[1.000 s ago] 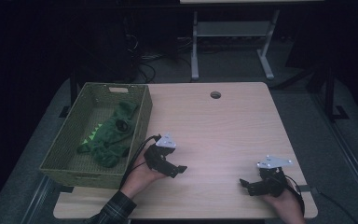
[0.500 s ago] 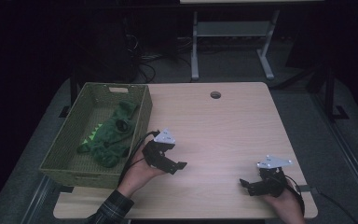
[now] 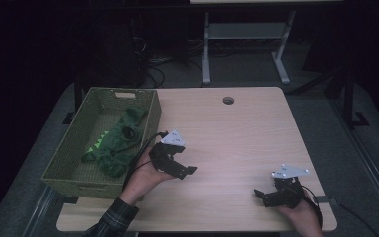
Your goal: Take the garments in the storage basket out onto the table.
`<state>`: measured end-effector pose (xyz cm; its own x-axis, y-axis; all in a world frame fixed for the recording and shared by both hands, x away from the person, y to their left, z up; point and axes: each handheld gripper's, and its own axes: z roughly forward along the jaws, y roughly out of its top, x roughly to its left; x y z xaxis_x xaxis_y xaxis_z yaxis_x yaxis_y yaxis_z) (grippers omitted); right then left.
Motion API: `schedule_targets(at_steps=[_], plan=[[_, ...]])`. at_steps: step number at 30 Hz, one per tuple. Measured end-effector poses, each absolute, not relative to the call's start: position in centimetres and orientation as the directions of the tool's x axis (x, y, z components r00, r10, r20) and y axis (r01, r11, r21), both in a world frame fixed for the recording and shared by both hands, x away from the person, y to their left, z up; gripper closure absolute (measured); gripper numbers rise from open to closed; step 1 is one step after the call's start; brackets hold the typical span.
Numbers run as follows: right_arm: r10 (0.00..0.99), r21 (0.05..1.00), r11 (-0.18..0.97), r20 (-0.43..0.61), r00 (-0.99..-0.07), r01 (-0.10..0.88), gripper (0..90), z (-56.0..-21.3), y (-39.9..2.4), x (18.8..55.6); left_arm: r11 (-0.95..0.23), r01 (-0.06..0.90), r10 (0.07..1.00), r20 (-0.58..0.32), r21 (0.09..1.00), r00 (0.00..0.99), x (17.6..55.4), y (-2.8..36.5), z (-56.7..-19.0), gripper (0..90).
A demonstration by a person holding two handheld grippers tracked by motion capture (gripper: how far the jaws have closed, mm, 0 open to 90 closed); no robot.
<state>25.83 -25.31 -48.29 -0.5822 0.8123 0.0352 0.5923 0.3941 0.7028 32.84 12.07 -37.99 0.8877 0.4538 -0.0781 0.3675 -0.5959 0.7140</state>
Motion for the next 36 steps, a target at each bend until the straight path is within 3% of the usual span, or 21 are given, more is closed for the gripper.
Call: schedule_targets(at_steps=[16, 36], plan=[[0.812, 0.703, 0.394, 0.035, -0.582, 0.592, 1.5, -48.3, -25.3, 25.8, -0.598, 0.349, 0.434, -0.075, 0.722, 0.898, 33.9, 11.7, -35.9, 13.9], [0.811, 0.704, 0.396, 0.032, -0.584, 0.589, 1.5, -48.3, -25.3, 25.9, -0.581, 0.371, 0.476, -0.067, 0.725, 0.877, 34.5, 15.0, -34.5, 14.6]])
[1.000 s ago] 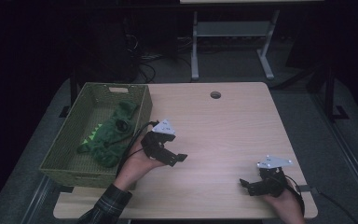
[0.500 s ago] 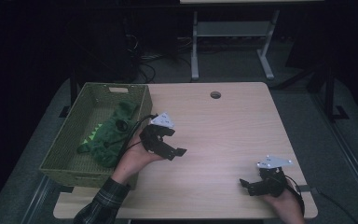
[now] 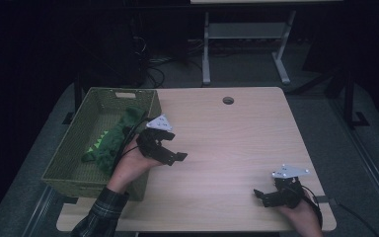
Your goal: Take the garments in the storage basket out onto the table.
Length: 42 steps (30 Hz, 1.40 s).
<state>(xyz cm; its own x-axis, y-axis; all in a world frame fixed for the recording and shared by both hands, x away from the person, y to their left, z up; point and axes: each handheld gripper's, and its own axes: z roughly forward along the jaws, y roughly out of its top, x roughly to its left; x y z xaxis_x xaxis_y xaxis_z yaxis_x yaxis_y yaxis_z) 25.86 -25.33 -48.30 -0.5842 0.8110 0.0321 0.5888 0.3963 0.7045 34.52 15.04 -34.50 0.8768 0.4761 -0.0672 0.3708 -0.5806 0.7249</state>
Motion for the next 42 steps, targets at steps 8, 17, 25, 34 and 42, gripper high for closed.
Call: schedule_targets(at_steps=[8, 17, 25, 34, 42], plan=[[0.811, 0.705, 0.396, 0.032, -0.584, 0.589, 1.5, -48.3, -25.3, 25.9, -0.552, 0.389, 0.51, -0.071, 0.737, 0.857, 34.7, 17.1, -33.8, 14.6], [0.811, 0.704, 0.396, 0.032, -0.584, 0.589, 1.5, -48.3, -25.3, 25.9, -0.53, 0.413, 0.544, -0.076, 0.741, 0.836, 34.8, 19.6, -33.0, 14.8], [0.811, 0.705, 0.397, 0.032, -0.584, 0.588, 1.5, -48.3, -25.3, 25.9, -0.5, 0.431, 0.58, -0.079, 0.751, 0.811, 34.9, 21.9, -32.4, 14.9], [0.811, 0.704, 0.396, 0.032, -0.584, 0.589, 1.5, -48.3, -25.3, 25.9, -0.481, 0.468, 0.627, -0.083, 0.741, 0.775, 35.1, 24.1, -32.5, 14.9], [0.811, 0.704, 0.396, 0.032, -0.584, 0.589, 1.5, -48.3, -25.3, 25.9, -0.483, 0.472, 0.649, -0.059, 0.737, 0.758, 35.2, 26.1, -32.5, 21.0]])
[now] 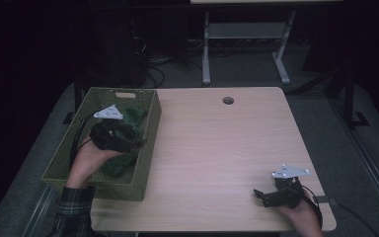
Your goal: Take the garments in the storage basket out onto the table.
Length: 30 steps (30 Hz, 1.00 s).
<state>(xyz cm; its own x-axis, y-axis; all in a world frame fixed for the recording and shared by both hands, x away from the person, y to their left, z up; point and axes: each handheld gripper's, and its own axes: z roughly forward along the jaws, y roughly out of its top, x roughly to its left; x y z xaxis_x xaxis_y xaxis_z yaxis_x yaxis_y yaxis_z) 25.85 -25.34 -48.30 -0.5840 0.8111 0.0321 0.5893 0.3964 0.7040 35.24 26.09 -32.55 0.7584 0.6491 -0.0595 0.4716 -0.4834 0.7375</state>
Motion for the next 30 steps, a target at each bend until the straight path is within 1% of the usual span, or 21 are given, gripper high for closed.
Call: schedule_targets(at_steps=[6, 9, 16, 21, 24, 30], plan=[[0.811, 0.704, 0.396, 0.032, -0.584, 0.589, 1.5, -48.3, -25.3, 25.9, -0.475, 0.484, 0.67, -0.055, 0.735, 0.741, 35.5, 27.2, -32.8, 23.8], [0.811, 0.704, 0.396, 0.033, -0.584, 0.59, 1.5, -48.3, -25.3, 25.9, -0.47, 0.485, 0.68, -0.048, 0.737, 0.732, 35.6, 27.7, -32.9, 27.7], [0.811, 0.704, 0.396, 0.033, -0.584, 0.589, 1.5, -48.3, -25.3, 25.9, -0.484, 0.489, 0.699, -0.015, 0.726, 0.715, 36.2, 29.1, -33.7, 32.0], [0.811, 0.704, 0.396, 0.033, -0.584, 0.59, 1.5, -48.3, -25.3, 25.9, -0.498, 0.486, 0.71, 0.015, 0.718, 0.704, 36.4, 29.8, -34.0, 37.2], [0.811, 0.704, 0.395, 0.033, -0.584, 0.59, 1.5, -48.3, -25.3, 25.9, -0.521, 0.483, 0.714, 0.048, 0.704, 0.699, 36.6, 30.1, -34.2, 39.0], [0.812, 0.704, 0.395, 0.033, -0.583, 0.59, 1.5, -48.3, -25.3, 25.9, -0.512, 0.511, 0.733, 0.041, 0.69, 0.679, 37.0, 30.7, -35.2, 42.9]])
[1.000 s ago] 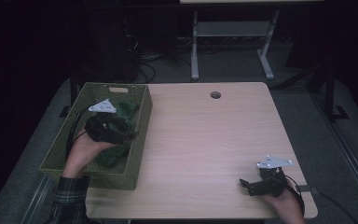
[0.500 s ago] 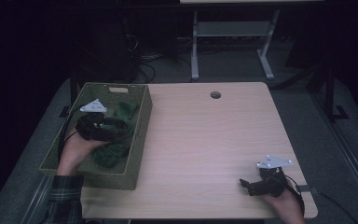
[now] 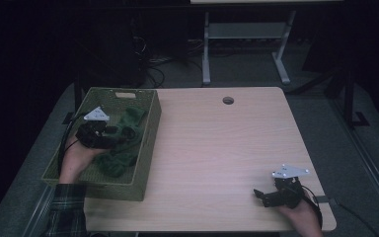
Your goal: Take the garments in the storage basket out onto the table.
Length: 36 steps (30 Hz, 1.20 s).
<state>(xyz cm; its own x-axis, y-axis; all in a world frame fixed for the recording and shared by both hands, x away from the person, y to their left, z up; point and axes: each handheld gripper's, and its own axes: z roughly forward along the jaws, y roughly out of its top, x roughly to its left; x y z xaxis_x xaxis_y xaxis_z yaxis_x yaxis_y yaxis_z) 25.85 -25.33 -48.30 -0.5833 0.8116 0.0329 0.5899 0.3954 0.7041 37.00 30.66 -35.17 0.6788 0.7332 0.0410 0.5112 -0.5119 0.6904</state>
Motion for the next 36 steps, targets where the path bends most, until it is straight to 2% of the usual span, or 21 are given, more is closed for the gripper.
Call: schedule_targets(at_steps=[9, 32, 36], plan=[[0.811, 0.704, 0.395, 0.033, -0.583, 0.59, 1.5, -48.3, -25.3, 25.9, -0.531, 0.536, 0.742, 0.055, 0.656, 0.668, 37.8, 31.2, -36.7, 45.6], [0.812, 0.704, 0.395, 0.033, -0.583, 0.59, 1.5, -48.3, -25.3, 25.9, -0.584, 0.582, 0.746, 0.09, 0.566, 0.66, 39.2, 30.8, -39.7, 42.9], [0.812, 0.704, 0.395, 0.033, -0.583, 0.59, 1.5, -48.3, -25.3, 25.9, -0.599, 0.59, 0.752, 0.127, 0.541, 0.647, 39.4, 30.6, -40.3, 43.1]])
